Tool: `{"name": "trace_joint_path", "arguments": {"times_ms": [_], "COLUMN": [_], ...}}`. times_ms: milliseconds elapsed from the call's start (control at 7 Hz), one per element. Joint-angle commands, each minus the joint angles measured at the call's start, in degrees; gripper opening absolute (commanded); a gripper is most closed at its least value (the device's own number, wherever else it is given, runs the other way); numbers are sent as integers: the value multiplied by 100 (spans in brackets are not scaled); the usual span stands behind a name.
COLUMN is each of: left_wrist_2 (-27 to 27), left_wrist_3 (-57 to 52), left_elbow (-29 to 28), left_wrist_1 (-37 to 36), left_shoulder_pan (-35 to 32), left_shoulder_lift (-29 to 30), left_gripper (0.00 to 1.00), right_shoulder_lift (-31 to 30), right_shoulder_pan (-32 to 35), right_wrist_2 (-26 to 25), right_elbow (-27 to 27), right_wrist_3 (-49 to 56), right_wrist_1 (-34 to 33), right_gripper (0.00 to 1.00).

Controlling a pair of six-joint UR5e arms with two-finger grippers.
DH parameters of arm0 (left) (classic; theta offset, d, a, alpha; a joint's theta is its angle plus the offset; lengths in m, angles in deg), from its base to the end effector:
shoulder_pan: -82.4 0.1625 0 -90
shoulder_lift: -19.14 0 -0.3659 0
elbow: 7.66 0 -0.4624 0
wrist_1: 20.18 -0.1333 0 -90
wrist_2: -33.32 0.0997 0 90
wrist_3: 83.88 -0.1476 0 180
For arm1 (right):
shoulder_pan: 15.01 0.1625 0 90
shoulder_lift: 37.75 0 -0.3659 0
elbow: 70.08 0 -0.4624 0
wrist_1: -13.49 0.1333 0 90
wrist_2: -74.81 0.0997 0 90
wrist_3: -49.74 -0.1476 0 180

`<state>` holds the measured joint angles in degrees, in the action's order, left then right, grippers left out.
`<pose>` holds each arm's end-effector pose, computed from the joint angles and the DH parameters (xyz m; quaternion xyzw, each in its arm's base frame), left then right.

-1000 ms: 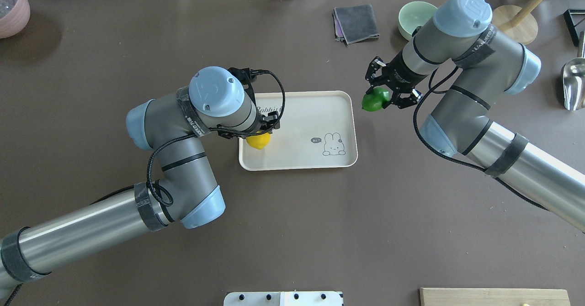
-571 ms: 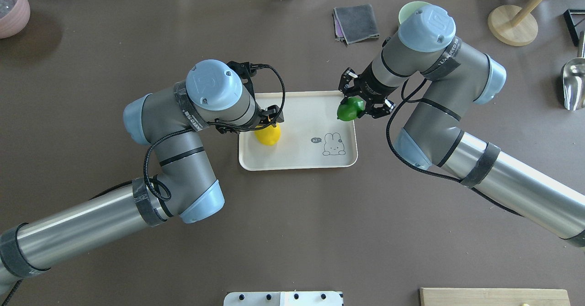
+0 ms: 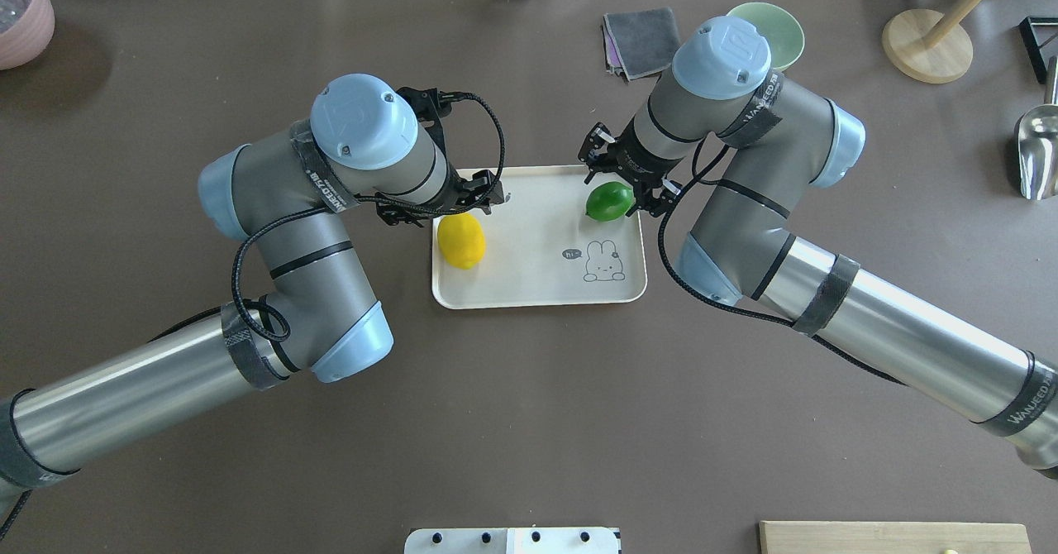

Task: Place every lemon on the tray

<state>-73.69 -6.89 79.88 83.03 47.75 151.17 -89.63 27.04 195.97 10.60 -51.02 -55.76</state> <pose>0.5856 -0.5143 0.1457 0.0564 0.4556 -0.1017 0.8825 -0.5499 -0.5727 0.2337 -0.1260 -0.4545 0.2881 0.8334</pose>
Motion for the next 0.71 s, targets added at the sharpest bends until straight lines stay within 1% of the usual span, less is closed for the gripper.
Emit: {"name": "trace_joint_path", "arguments": {"times_ms": [0,143,286,429,571], "left_wrist_2": [-22,-162,-259,-486,-714], "left_wrist_3": [-26,-478,-1040,-1811,-2428], "left_elbow": [226,507,762,808,843], "left_wrist_1": [-11,-20,-20,-20,-11], "left_shoulder_pan": [-50,-233,-426,-742,-1041], "left_shoulder_lift": [-246,-622,-1105,-1414,-1739], "left_gripper": [98,98,98,98,98], "right_shoulder_lift": [-285,-810,-1485,-2075,-2629], "right_shoulder_pan": [284,547,967,1641,2188], "right_wrist_2": [213,293,468,904,1074], "right_elbow": [306,657,1130,1265,1249], "right_wrist_3": [178,666,1593,2743,3981], "right_wrist_1": [-54,-45,-80,-80,-80], "right_gripper": [100,100,100,100,100]}}
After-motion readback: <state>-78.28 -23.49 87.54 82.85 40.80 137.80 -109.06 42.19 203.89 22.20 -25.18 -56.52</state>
